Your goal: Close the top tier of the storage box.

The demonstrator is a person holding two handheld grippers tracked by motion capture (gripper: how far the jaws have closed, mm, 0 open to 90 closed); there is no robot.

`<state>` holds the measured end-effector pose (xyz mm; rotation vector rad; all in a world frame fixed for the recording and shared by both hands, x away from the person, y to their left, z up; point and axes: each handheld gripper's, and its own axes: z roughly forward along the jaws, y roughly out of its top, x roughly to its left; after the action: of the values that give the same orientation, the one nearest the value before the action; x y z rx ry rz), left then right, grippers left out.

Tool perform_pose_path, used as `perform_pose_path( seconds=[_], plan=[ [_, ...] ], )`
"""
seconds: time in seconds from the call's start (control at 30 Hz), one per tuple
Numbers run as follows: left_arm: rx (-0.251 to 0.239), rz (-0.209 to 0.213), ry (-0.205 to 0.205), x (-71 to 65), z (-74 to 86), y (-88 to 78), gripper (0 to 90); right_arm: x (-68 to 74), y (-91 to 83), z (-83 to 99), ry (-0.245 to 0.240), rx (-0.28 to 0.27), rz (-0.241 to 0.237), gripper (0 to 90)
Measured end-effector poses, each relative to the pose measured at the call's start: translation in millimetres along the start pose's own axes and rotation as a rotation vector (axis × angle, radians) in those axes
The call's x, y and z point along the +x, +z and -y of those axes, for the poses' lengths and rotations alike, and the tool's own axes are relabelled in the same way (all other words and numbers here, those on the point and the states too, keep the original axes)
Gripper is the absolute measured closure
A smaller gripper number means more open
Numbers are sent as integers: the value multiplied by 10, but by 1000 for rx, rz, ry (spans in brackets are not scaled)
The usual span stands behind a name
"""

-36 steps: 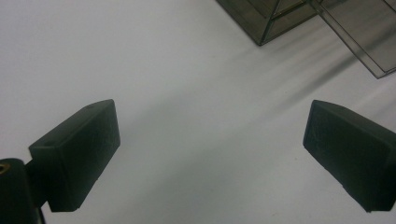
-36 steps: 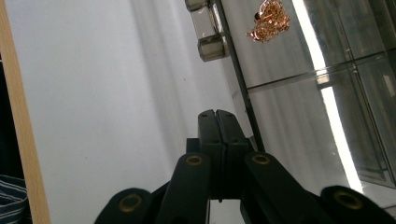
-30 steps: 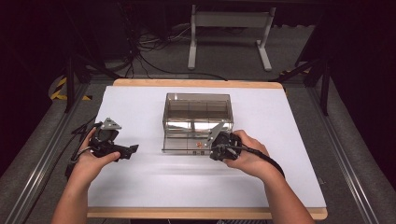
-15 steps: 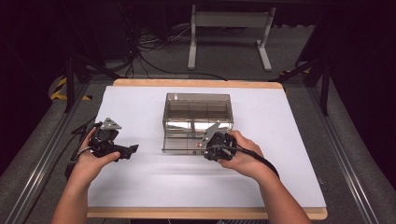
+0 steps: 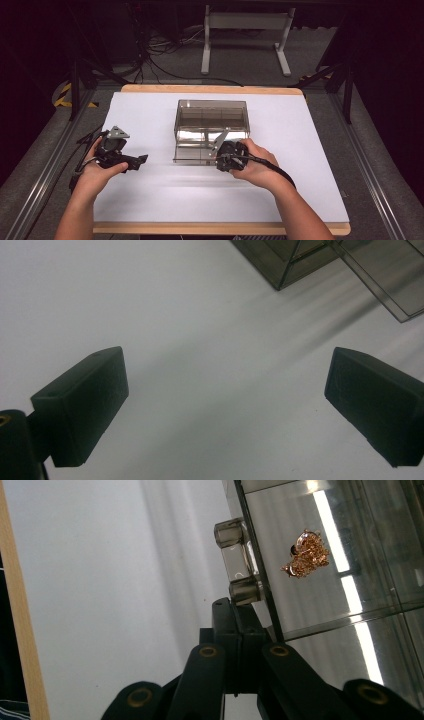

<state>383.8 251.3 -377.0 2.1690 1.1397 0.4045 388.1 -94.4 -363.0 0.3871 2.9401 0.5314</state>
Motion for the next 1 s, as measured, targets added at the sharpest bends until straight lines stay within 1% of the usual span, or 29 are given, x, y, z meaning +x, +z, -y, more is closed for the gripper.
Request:
perform_pose_path(
  seconds=[0.07, 0.23, 0.27, 0.3, 0.5, 0.53, 0.57, 0.6, 0.63, 0.67, 0.8, 0.87, 0.9, 1.0],
  plan=[
    [0, 1, 1, 3, 1, -2, 45, -15, -8, -19, 5, 11, 2, 900],
    [-2, 0, -2, 6, 3, -5, 46, -66, -9, -52, -2, 14, 3, 900],
    [2, 2, -1, 9, 2, -9, 45, -75, -13, -60, 0, 22, 1, 900],
    [2, 2, -1, 10, 2, -9, 45, -89, -14, -67, -3, 20, 7, 900],
    [-5, -1, -4, 11, 4, -10, 46, -161, -33, -106, 20, 9, 16, 900],
    [-7, -3, -4, 13, 5, -11, 45, -176, -36, -110, 15, 9, 19, 900],
    [-6, -4, -2, 14, 4, -15, 45, -178, -35, -113, 24, 4, 23, 900],
    [-6, -1, 3, 20, 3, -19, 46, -190, -35, -118, 23, 5, 24, 900],
    [-7, 1, -4, 17, 4, -20, 46, -203, -37, -120, 22, 8, 28, 900],
    [-7, -2, 3, 21, 2, -23, 45, -209, -34, -121, 28, 3, 28, 900],
    [-7, -2, 3, 20, 2, -25, 45, -256, -32, -122, 38, -6, 29, 900],
    [-8, -2, 3, 20, 2, -26, 46, -285, -25, -120, 42, -19, 33, 900],
    [-10, -2, -4, 16, 3, -26, 46, -292, -27, -119, 51, -15, 28, 900],
    [-10, -1, -1, 18, 3, -27, 46, -316, -19, -125, 51, -26, 42, 900]
  ],
)
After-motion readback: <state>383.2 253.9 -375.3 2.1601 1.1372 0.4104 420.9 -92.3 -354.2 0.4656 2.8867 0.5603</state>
